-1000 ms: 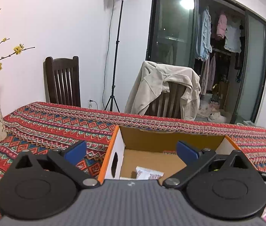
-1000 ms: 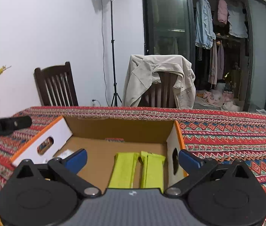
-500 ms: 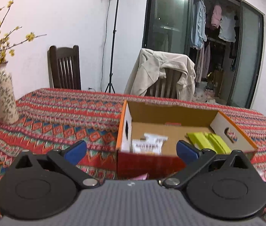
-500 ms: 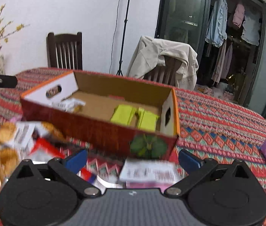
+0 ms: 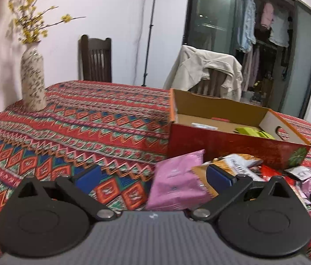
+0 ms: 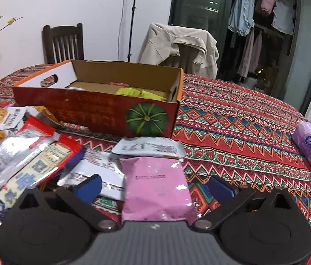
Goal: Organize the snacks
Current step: 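Move both grippers back to the snack pile and grasp a pink bag with the right gripper, then lift the pink bag with the right gripper while the left grasps a cookie packet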
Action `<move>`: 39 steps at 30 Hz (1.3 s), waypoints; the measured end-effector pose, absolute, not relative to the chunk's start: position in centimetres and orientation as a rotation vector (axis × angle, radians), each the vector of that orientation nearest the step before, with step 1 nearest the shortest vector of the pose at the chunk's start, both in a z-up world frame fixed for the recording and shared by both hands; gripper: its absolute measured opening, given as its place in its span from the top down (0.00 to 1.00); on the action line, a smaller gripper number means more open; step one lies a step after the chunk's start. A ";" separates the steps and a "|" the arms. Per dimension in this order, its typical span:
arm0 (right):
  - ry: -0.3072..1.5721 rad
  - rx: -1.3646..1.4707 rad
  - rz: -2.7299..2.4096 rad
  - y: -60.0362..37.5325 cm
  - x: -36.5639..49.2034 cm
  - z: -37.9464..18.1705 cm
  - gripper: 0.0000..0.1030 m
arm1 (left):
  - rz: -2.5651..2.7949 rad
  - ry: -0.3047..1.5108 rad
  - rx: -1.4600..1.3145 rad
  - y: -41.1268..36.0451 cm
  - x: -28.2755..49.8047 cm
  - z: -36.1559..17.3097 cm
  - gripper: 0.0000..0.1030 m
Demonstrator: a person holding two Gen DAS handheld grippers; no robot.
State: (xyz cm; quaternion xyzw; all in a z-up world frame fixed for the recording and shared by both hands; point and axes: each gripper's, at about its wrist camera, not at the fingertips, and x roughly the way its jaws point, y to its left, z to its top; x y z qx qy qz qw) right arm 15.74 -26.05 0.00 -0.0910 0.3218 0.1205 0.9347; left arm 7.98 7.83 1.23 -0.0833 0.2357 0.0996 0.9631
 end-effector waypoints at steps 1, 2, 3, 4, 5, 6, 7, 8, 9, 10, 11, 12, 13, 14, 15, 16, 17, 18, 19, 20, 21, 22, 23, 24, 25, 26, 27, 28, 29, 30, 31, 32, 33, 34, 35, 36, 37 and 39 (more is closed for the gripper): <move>0.661 -0.180 0.246 -26.1 16.0 0.0 0.00 | 0.209 0.475 -0.183 8.1 7.9 1.1 0.00; 0.667 -0.169 0.244 -26.1 16.4 0.0 0.00 | 0.217 0.474 -0.190 8.3 8.0 1.0 0.00; 0.675 -0.156 0.241 -26.2 16.8 -0.1 0.00 | 0.225 0.476 -0.190 8.4 8.0 0.9 0.00; 0.682 -0.142 0.236 -26.2 17.2 -0.2 0.00 | 0.231 0.476 -0.190 8.3 8.2 0.9 0.00; 0.687 -0.135 0.233 -26.2 17.5 -0.4 0.00 | 0.230 0.476 -0.194 8.4 8.1 0.8 0.00; 0.690 -0.132 0.231 -26.1 17.6 -0.6 0.00 | 0.225 0.478 -0.199 8.5 8.2 0.7 0.00; 0.690 -0.133 0.228 -26.0 17.7 -0.9 0.01 | 0.223 0.480 -0.203 8.6 8.2 0.6 0.00; 0.679 -0.127 0.231 -26.0 17.7 -1.1 0.01 | 0.225 0.481 -0.206 8.6 8.3 0.6 0.00; 0.672 -0.120 0.232 -26.0 17.6 -1.3 0.01 | 0.228 0.483 -0.207 8.6 8.3 0.5 0.00; 0.667 -0.112 0.233 -26.1 17.6 -1.3 0.01 | 0.229 0.484 -0.207 8.7 8.4 0.5 0.00; 0.665 -0.107 0.234 -26.2 17.6 -1.4 0.01 | 0.230 0.486 -0.207 8.6 8.4 0.4 0.00; 0.662 -0.105 0.236 -26.2 17.5 -1.5 0.01 | 0.231 0.487 -0.207 8.6 8.4 0.3 0.00; 0.659 -0.105 0.238 -26.2 17.5 -1.5 0.02 | 0.231 0.487 -0.206 8.5 8.4 0.3 0.00; 0.655 -0.104 0.241 -26.3 17.4 -1.5 0.04 | 0.233 0.486 -0.205 8.5 8.5 0.2 0.00; 0.651 -0.101 0.252 -26.3 17.3 -1.6 0.08 | 0.232 0.487 -0.205 8.5 8.5 0.2 0.00; 0.648 -0.098 0.263 -26.3 17.3 -1.5 0.11 | 0.231 0.488 -0.207 8.5 8.5 0.2 0.00; 0.644 -0.097 0.275 -26.2 17.2 -1.5 0.16 | 0.232 0.490 -0.208 8.5 8.5 0.2 0.00; 0.640 -0.100 0.282 -26.2 17.1 -1.5 0.20 | 0.233 0.493 -0.208 8.5 8.6 0.1 0.00; 0.635 -0.104 0.288 -26.1 17.0 -1.4 0.22 | 0.234 0.497 -0.209 8.5 8.6 0.1 0.00; 0.631 -0.110 0.293 -25.9 16.9 -1.4 0.24 | 0.234 0.499 -0.209 8.5 8.7 0.1 0.00; 0.626 -0.116 0.297 -25.8 16.8 -1.3 0.31 | 0.232 0.499 -0.210 8.5 8.6 0.1 0.00; 0.626 -0.126 0.288 -25.7 16.8 -1.3 0.40 | 0.232 0.498 -0.209 8.5 8.6 0.1 0.00; 0.628 -0.130 0.284 -25.6 16.8 -1.3 0.41 | 0.232 0.498 -0.208 8.5 8.6 0.1 0.00; 0.623 -0.128 0.280 -25.7 16.8 -1.3 0.41 | 0.233 0.498 -0.208 8.5 8.7 0.1 0.00; 0.617 -0.126 0.274 -25.7 16.7 -1.3 0.41 | 0.234 0.499 -0.208 8.5 8.6 0.0 0.00; 0.608 -0.124 0.267 -25.8 16.6 -1.2 0.41 | 0.235 0.499 -0.210 8.5 8.6 0.0 0.00; 0.598 -0.123 0.263 -25.8 16.5 -1.1 0.41 | 0.237 0.499 -0.210 8.5 8.6 0.0 0.00; 0.585 -0.123 0.260 -25.8 16.4 -1.0 0.41 | 0.239 0.499 -0.211 8.5 8.6 0.0 0.00; 0.571 -0.125 0.257 -25.8 16.1 -0.9 0.41 | 0.241 0.498 -0.211 8.5 8.6 0.0 0.00; 0.557 -0.127 0.254 -25.9 15.9 -0.8 0.41 | 0.243 0.496 -0.210 8.5 8.6 0.0 0.00; 0.543 -0.128 0.250 -25.9 15.7 -0.7 0.41 | 0.245 0.496 -0.208 8.5 8.6 0.1 0.00; 0.527 -0.126 0.243 -25.9 15.5 -0.6 0.41 | 0.247 0.495 -0.206 8.4 8.5 0.1 0.00; 0.515 -0.120 0.239 -26.0 15.3 -0.5 0.41 | 0.250 0.496 -0.203 8.3 8.5 0.1 0.00; 0.503 -0.109 0.236 -26.2 15.2 -0.3 0.41 | 0.252 0.499 -0.198 8.3 8.5 0.2 0.00; 0.493 -0.099 0.233 -26.5 15.0 -0.2 0.41 | 0.253 0.503 -0.192 8.1 8.6 0.2 0.00; 0.483 -0.092 0.228 -26.6 14.9 -0.1 0.41 | 0.252 0.507 -0.184 8.0 8.6 0.3 0.00; 0.473 -0.083 0.224 -26.8 14.8 0.1 0.41 | 0.250 0.507 -0.177 7.8 8.5 0.4 0.00; 0.452 -0.062 0.219 -27.2 14.5 0.3 0.41 | 0.243 0.498 -0.167 7.5 8.3 0.8 0.00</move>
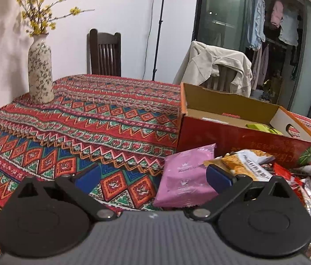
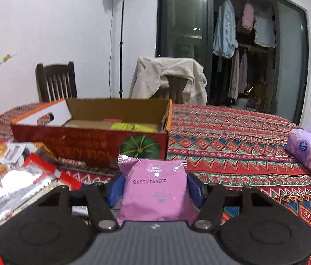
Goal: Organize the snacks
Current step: 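Lift the pink bag with the right gripper while the left grasps a cookie packet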
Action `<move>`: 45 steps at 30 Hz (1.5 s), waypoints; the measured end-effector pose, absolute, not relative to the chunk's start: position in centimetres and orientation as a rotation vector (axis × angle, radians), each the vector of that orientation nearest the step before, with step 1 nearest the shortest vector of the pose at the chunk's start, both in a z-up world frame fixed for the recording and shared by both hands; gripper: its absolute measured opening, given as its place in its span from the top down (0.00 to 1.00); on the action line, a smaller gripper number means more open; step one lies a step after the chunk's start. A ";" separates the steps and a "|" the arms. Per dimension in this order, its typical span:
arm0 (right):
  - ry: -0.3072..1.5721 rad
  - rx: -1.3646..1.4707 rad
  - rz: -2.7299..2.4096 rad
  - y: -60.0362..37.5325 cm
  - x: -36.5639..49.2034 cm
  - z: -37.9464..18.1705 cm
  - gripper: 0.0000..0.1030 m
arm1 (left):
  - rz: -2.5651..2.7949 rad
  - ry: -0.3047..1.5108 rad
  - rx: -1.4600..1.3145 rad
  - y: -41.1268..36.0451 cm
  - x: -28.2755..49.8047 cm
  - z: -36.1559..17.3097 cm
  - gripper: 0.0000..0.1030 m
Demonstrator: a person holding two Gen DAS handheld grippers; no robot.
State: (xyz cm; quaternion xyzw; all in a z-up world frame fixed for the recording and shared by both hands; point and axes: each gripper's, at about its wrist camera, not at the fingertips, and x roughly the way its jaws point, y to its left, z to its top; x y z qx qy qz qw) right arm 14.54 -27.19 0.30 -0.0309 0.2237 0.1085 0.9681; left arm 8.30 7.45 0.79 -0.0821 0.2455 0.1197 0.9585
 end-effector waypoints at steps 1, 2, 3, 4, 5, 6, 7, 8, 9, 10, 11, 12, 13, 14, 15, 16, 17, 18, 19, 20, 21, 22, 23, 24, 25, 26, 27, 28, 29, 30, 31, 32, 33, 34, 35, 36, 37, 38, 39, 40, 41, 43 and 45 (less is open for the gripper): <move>0.446 -0.056 0.219 -27.3 14.5 0.4 0.41 | 0.238 0.496 -0.166 7.3 8.2 1.0 0.00; 0.442 -0.052 0.220 -27.4 14.4 0.4 0.41 | 0.230 0.495 -0.167 7.1 8.2 1.1 0.00; 0.439 -0.050 0.221 -27.4 14.4 0.5 0.41 | 0.222 0.496 -0.165 6.9 8.3 1.2 0.00; 0.434 -0.049 0.223 -27.4 14.3 0.5 0.41 | 0.214 0.498 -0.157 6.5 8.3 1.4 0.00; 0.427 -0.047 0.224 -27.3 14.2 0.6 0.41 | 0.209 0.497 -0.148 6.2 8.4 1.5 0.00; 0.421 -0.045 0.225 -27.4 14.2 0.6 0.41 | 0.201 0.497 -0.139 5.9 8.5 1.6 0.00; 0.416 -0.043 0.225 -27.4 14.1 0.7 0.41 | 0.192 0.496 -0.129 5.5 8.6 1.8 0.00; 0.415 -0.040 0.226 -27.5 14.1 0.7 0.41 | 0.183 0.495 -0.121 5.0 8.8 1.9 0.00; 0.415 -0.038 0.225 -27.5 14.1 0.8 0.41 | 0.176 0.494 -0.114 4.6 9.0 2.0 0.00; 0.415 -0.038 0.224 -27.6 14.1 0.7 0.41 | 0.167 0.493 -0.106 4.2 9.2 2.1 0.00; 0.414 -0.036 0.224 -27.6 14.1 0.7 0.41 | 0.160 0.492 -0.101 3.7 9.4 2.2 0.00; 0.413 -0.034 0.224 -27.7 14.0 0.8 0.41 | 0.152 0.492 -0.096 3.3 9.7 2.4 0.00; 0.411 -0.032 0.226 -27.7 14.0 0.8 0.41 | 0.146 0.493 -0.094 2.9 10.0 2.5 0.00; 0.409 -0.031 0.227 -27.7 13.9 0.8 0.41 | 0.140 0.497 -0.091 2.4 10.4 2.5 0.00; 0.407 -0.030 0.228 -27.7 13.9 0.8 0.41 | 0.137 0.502 -0.089 2.0 10.8 2.6 0.00; 0.406 -0.029 0.230 -27.8 13.9 0.8 0.41 | 0.136 0.509 -0.086 1.4 11.2 2.5 0.00; 0.405 -0.027 0.230 -27.8 13.8 0.8 0.41 | 0.137 0.520 -0.081 0.9 11.6 2.5 0.00; 0.405 -0.025 0.229 -27.9 13.8 0.9 0.41 | 0.141 0.532 -0.075 0.4 12.0 2.4 0.00; 0.405 -0.022 0.229 -27.9 13.8 0.9 0.41 | 0.145 0.543 -0.071 0.0 12.3 2.3 0.00; 0.404 -0.019 0.229 -28.0 13.8 0.9 0.41 | 0.150 0.552 -0.072 -0.4 12.6 2.1 0.00; 0.404 -0.017 0.230 -28.0 13.8 0.9 0.41 | 0.156 0.564 -0.075 -0.7 13.0 1.9 0.00; 0.405 -0.016 0.231 -28.0 13.8 0.9 0.41 | 0.166 0.575 -0.076 -0.9 13.3 1.8 0.00; 0.406 -0.016 0.232 -28.0 13.8 0.9 0.41 | 0.184 0.587 -0.072 -1.2 13.6 1.6 0.00; 0.406 -0.016 0.233 -28.1 13.7 0.9 0.41 | 0.208 0.599 -0.066 -1.3 13.9 1.3 0.00; 0.406 -0.016 0.234 -28.1 13.7 0.9 0.41 | 0.225 0.610 -0.065 -1.4 14.2 1.1 0.00; 0.407 -0.015 0.236 -28.1 13.7 0.9 0.41 | 0.236 0.626 -0.071 -1.3 14.4 0.8 0.00; 0.408 -0.014 0.237 -28.1 13.7 0.9 0.41 | 0.244 0.636 -0.077 -1.3 14.5 0.5 0.00; 0.410 -0.012 0.237 -28.2 13.8 0.9 0.41 | 0.255 0.635 -0.073 -1.4 14.5 0.4 0.00; 0.412 -0.009 0.236 -28.2 13.8 0.9 0.41 | 0.260 0.633 -0.068 -1.4 14.5 0.4 0.00; 0.414 -0.007 0.236 -28.2 13.8 0.9 0.41 | 0.262 0.630 -0.067 -1.5 14.4 0.3 0.00; 0.416 -0.006 0.235 -28.2 13.9 0.9 0.41 | 0.262 0.627 -0.068 -1.4 14.3 0.3 0.00; 0.417 -0.006 0.233 -28.2 13.8 0.9 0.41 | 0.261 0.625 -0.069 -1.4 14.2 0.2 0.00; 0.417 -0.007 0.233 -28.2 13.9 0.9 0.41 | 0.260 0.624 -0.071 -1.3 14.2 0.1 0.00; 0.417 -0.007 0.232 -28.2 13.9 0.9 0.41 | 0.257 0.621 -0.074 -1.3 14.1 0.2 0.02; 0.418 -0.007 0.232 -28.2 13.9 0.8 0.41 | 0.256 0.617 -0.074 -1.2 13.9 0.2 0.03; 0.419 -0.007 0.230 -28.2 13.9 0.8 0.41 | 0.253 0.612 -0.076 -1.1 13.7 0.2 0.05; 0.421 -0.008 0.229 -28.1 14.0 0.8 0.41 | 0.253 0.607 -0.079 -1.1 13.6 0.2 0.06; 0.424 -0.009 0.227 -28.1 14.0 0.8 0.41 | 0.251 0.603 -0.085 -1.0 13.4 0.2 0.07; 0.426 -0.009 0.225 -28.1 14.0 0.7 0.41 | 0.247 0.601 -0.094 -0.8 13.3 0.3 0.09; 0.428 -0.008 0.224 -28.1 14.1 0.7 0.41 | 0.248 0.598 -0.099 -0.7 13.1 0.3 0.12; 0.430 -0.008 0.222 -28.1 14.1 0.7 0.41 | 0.251 0.594 -0.100 -0.6 13.0 0.4 0.15; 0.431 -0.008 0.221 -28.1 14.1 0.6 0.41 | 0.254 0.588 -0.103 -0.3 12.7 0.6 0.23; 0.433 -0.010 0.219 -28.0 14.2 0.6 0.41 | 0.256 0.581 -0.109 0.1 12.3 0.7 0.34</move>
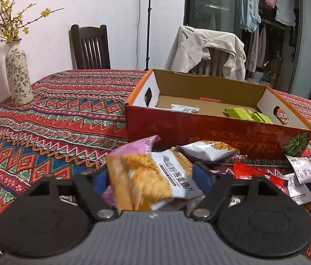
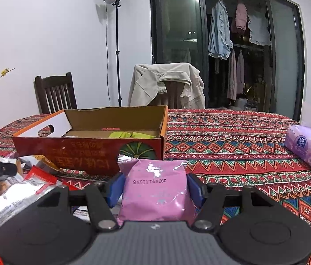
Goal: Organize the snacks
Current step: 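Lift the pink bag with the right gripper while the left grasps a cookie packet, then carry the pink bag and gold cookie packet into the box and open both grippers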
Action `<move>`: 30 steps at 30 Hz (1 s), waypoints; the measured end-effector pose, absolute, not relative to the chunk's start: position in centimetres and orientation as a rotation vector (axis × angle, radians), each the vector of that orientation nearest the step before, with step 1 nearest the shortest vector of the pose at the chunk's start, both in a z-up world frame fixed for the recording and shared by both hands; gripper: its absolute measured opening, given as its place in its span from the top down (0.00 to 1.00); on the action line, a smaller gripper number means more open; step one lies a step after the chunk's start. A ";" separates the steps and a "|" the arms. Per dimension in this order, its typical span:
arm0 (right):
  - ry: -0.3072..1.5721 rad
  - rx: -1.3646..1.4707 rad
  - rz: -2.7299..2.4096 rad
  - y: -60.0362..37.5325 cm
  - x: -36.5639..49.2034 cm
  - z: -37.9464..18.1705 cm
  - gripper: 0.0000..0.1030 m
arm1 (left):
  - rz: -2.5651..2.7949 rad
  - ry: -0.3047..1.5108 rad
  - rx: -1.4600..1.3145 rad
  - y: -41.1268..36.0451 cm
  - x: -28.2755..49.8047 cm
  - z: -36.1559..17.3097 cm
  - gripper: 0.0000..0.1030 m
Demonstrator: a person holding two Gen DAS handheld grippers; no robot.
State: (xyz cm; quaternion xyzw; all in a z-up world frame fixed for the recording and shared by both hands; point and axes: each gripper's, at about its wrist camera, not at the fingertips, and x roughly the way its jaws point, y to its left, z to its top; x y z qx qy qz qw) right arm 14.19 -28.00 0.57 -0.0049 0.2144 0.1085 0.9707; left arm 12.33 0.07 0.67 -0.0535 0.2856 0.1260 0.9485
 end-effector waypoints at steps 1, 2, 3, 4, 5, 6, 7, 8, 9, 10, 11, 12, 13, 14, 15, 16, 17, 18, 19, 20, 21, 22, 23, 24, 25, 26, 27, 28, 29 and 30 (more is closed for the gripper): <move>0.434 -0.011 0.219 -28.0 14.2 0.5 0.41 | 0.263 0.575 -0.111 0.4 12.1 0.8 0.43; 0.434 -0.012 0.218 -28.0 14.2 0.5 0.41 | 0.267 0.575 -0.116 0.6 12.0 0.8 0.47; 0.435 -0.013 0.217 -28.0 14.2 0.5 0.41 | 0.270 0.574 -0.123 1.0 11.9 0.9 0.53; 0.437 -0.015 0.216 -27.9 14.2 0.5 0.41 | 0.272 0.572 -0.125 1.2 11.8 1.0 0.61; 0.439 -0.018 0.216 -27.8 14.3 0.4 0.41 | 0.274 0.572 -0.125 1.4 11.6 1.0 0.64; 0.440 -0.021 0.216 -27.8 14.3 0.4 0.41 | 0.274 0.570 -0.125 1.6 11.5 1.1 0.70; 0.441 -0.022 0.217 -27.7 14.3 0.3 0.41 | 0.269 0.564 -0.127 1.8 11.4 1.2 0.74; 0.439 -0.023 0.219 -27.7 14.2 0.3 0.41 | 0.261 0.559 -0.130 1.9 11.2 1.3 0.77; 0.437 -0.024 0.220 -27.7 14.2 0.3 0.41 | 0.253 0.552 -0.130 2.0 11.0 1.5 0.81; 0.435 -0.025 0.220 -27.7 14.1 0.4 0.41 | 0.250 0.544 -0.127 2.0 10.8 1.6 0.85; 0.434 -0.026 0.220 -27.7 14.1 0.4 0.41 | 0.244 0.537 -0.124 2.0 10.6 1.8 0.86; 0.433 -0.027 0.218 -27.7 14.1 0.4 0.41 | 0.238 0.531 -0.124 1.9 10.4 1.9 0.86; 0.434 -0.027 0.216 -27.7 14.1 0.4 0.41 | 0.232 0.525 -0.125 2.0 10.3 2.1 0.86; 0.434 -0.026 0.214 -27.7 14.1 0.4 0.41 | 0.228 0.518 -0.125 2.0 10.1 2.3 0.86; 0.435 -0.025 0.211 -27.8 14.1 0.4 0.41 | 0.224 0.512 -0.126 1.9 9.9 2.4 0.86; 0.435 -0.025 0.208 -27.8 14.1 0.4 0.41 | 0.220 0.504 -0.127 2.0 9.7 2.6 0.86; 0.435 -0.024 0.206 -27.8 14.1 0.4 0.41 | 0.218 0.498 -0.127 2.0 9.5 2.7 0.86; 0.436 -0.023 0.204 -27.8 14.1 0.4 0.41 | 0.217 0.491 -0.127 2.1 9.3 2.9 0.86; 0.436 -0.022 0.203 -27.9 14.1 0.4 0.41 | 0.215 0.483 -0.128 2.1 9.1 3.1 0.86; 0.437 -0.022 0.202 -27.9 14.1 0.4 0.41 | 0.214 0.475 -0.129 2.2 9.0 3.3 0.86; 0.437 -0.023 0.201 -27.9 14.1 0.3 0.41 | 0.213 0.470 -0.130 2.2 8.8 3.5 0.86; 0.437 -0.023 0.201 -27.9 14.1 0.3 0.41 | 0.211 0.462 -0.130 2.3 8.6 3.6 0.86; 0.437 -0.022 0.202 -27.9 14.1 0.3 0.41 | 0.207 0.456 -0.130 2.3 8.5 3.8 0.86; 0.437 -0.022 0.203 -27.9 14.1 0.4 0.41 | 0.205 0.450 -0.131 2.4 8.4 3.9 0.86; 0.437 -0.022 0.203 -27.9 14.1 0.3 0.41 | 0.203 0.447 -0.134 2.5 8.3 4.0 0.86; 0.436 -0.022 0.204 -27.9 14.1 0.3 0.41 | 0.198 0.443 -0.137 2.6 8.3 4.1 0.86; 0.431 -0.019 0.206 -27.9 14.0 0.4 0.41 | 0.194 0.439 -0.138 2.6 8.3 4.3 0.86; 0.420 -0.015 0.209 -28.0 13.9 0.5 0.41 | 0.190 0.433 -0.136 2.6 8.3 4.5 0.86; 0.410 -0.014 0.212 -27.9 13.8 0.6 0.41 | 0.184 0.426 -0.133 2.7 8.3 4.7 0.86; 0.397 -0.016 0.218 -27.9 13.7 0.8 0.41 | 0.176 0.418 -0.131 2.7 8.4 5.0 0.86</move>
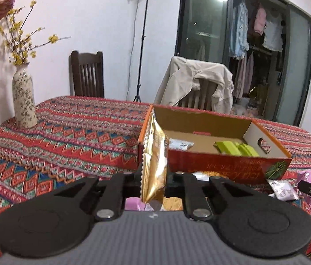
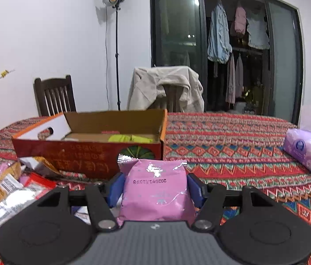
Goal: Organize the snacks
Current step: 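Carry the pink bag and gold cookie packet into the box and open both grippers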
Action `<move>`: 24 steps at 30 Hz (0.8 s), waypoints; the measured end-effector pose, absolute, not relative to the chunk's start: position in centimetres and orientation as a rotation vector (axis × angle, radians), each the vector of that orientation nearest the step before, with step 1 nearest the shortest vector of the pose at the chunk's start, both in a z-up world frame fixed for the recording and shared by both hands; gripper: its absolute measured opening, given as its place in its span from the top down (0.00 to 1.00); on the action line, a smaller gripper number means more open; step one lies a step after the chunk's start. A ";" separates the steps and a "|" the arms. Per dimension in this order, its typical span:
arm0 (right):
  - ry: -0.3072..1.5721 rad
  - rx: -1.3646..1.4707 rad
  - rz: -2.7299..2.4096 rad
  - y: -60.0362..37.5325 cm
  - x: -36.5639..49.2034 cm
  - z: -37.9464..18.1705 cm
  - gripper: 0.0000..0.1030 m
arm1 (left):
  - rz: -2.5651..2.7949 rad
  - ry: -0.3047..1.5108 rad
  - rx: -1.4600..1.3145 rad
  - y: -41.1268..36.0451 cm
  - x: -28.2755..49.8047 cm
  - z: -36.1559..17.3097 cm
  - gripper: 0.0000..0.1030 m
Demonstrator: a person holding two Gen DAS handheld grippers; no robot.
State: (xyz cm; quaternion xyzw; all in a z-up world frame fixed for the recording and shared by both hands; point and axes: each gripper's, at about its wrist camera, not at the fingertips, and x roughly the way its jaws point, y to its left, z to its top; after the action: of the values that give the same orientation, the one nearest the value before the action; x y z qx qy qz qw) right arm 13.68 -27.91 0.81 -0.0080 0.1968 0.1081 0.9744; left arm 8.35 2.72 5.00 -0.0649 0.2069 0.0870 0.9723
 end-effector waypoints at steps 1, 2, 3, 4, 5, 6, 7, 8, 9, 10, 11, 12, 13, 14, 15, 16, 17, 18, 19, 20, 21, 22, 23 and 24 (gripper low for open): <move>0.388 -0.022 0.222 -27.8 13.6 1.0 0.41 | 0.168 0.407 -0.130 2.8 8.5 5.4 0.86; 0.382 -0.029 0.225 -27.7 13.6 1.2 0.41 | 0.164 0.399 -0.128 2.8 8.6 5.7 0.86; 0.380 -0.035 0.228 -27.5 13.7 1.5 0.41 | 0.162 0.391 -0.127 2.9 8.9 6.1 0.86; 0.381 -0.037 0.231 -27.4 13.8 1.7 0.41 | 0.158 0.383 -0.126 2.9 9.2 6.4 0.86; 0.382 -0.036 0.234 -27.3 14.0 2.0 0.41 | 0.152 0.378 -0.127 3.0 9.5 6.8 0.86; 0.380 -0.038 0.235 -27.1 14.1 2.3 0.41 | 0.143 0.374 -0.129 2.9 9.8 7.1 0.86; 0.376 -0.040 0.238 -26.9 14.3 2.7 0.41 | 0.136 0.372 -0.129 2.9 10.3 7.4 0.86; 0.372 -0.042 0.242 -26.7 14.5 3.1 0.41 | 0.134 0.371 -0.125 2.8 10.7 7.7 0.86; 0.368 -0.045 0.245 -26.4 14.7 3.7 0.41 | 0.133 0.370 -0.120 2.7 11.2 8.0 0.86; 0.364 -0.049 0.247 -26.1 14.9 4.1 0.41 | 0.127 0.368 -0.115 2.6 11.8 8.2 0.86; 0.360 -0.052 0.251 -25.8 15.2 4.6 0.41 | 0.122 0.369 -0.114 2.5 12.3 8.4 0.86; 0.356 -0.057 0.255 -25.5 15.5 5.1 0.41 | 0.117 0.371 -0.114 2.5 12.8 8.6 0.86; 0.353 -0.061 0.261 -25.1 16.0 5.5 0.41 | 0.110 0.373 -0.113 2.3 13.5 8.8 0.86; 0.352 -0.063 0.265 -24.7 16.4 5.9 0.41 | 0.106 0.373 -0.111 2.2 14.1 9.0 0.86; 0.351 -0.063 0.267 -24.3 16.9 6.2 0.41 | 0.103 0.373 -0.111 2.1 14.7 9.2 0.86; 0.351 -0.063 0.268 -23.9 17.4 6.5 0.41 | 0.103 0.373 -0.110 2.0 15.4 9.3 0.86; 0.349 -0.060 0.269 -23.5 18.0 6.9 0.41 | 0.102 0.374 -0.110 1.8 16.1 9.5 0.86; 0.347 -0.055 0.271 -23.1 18.7 7.2 0.41 | 0.104 0.374 -0.113 1.7 16.8 9.5 0.86; 0.344 -0.051 0.271 -22.7 19.3 7.5 0.41 | 0.106 0.375 -0.114 1.6 17.5 9.6 0.86; 0.338 -0.048 0.270 -22.2 20.0 7.9 0.41 | 0.108 0.375 -0.116 1.5 18.2 9.5 0.86; 0.332 -0.045 0.268 -21.8 20.6 8.2 0.41 | 0.112 0.375 -0.118 1.4 18.7 9.5 0.86; 0.328 -0.042 0.268 -21.4 21.3 8.4 0.41 | 0.118 0.376 -0.124 1.5 19.4 9.4 0.86; 0.326 -0.039 0.266 -21.0 22.0 8.6 0.41 | 0.125 0.377 -0.131 1.6 20.0 9.2 0.86; 0.326 -0.032 0.263 -20.8 22.8 8.7 0.41 | 0.133 0.379 -0.137 1.7 20.7 9.0 0.86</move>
State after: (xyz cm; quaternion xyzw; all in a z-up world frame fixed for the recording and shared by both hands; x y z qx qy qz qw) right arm 22.76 -20.77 8.75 -0.0161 0.1616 0.1307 0.9780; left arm 20.66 1.69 9.01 -0.0682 0.1881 0.0660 0.9776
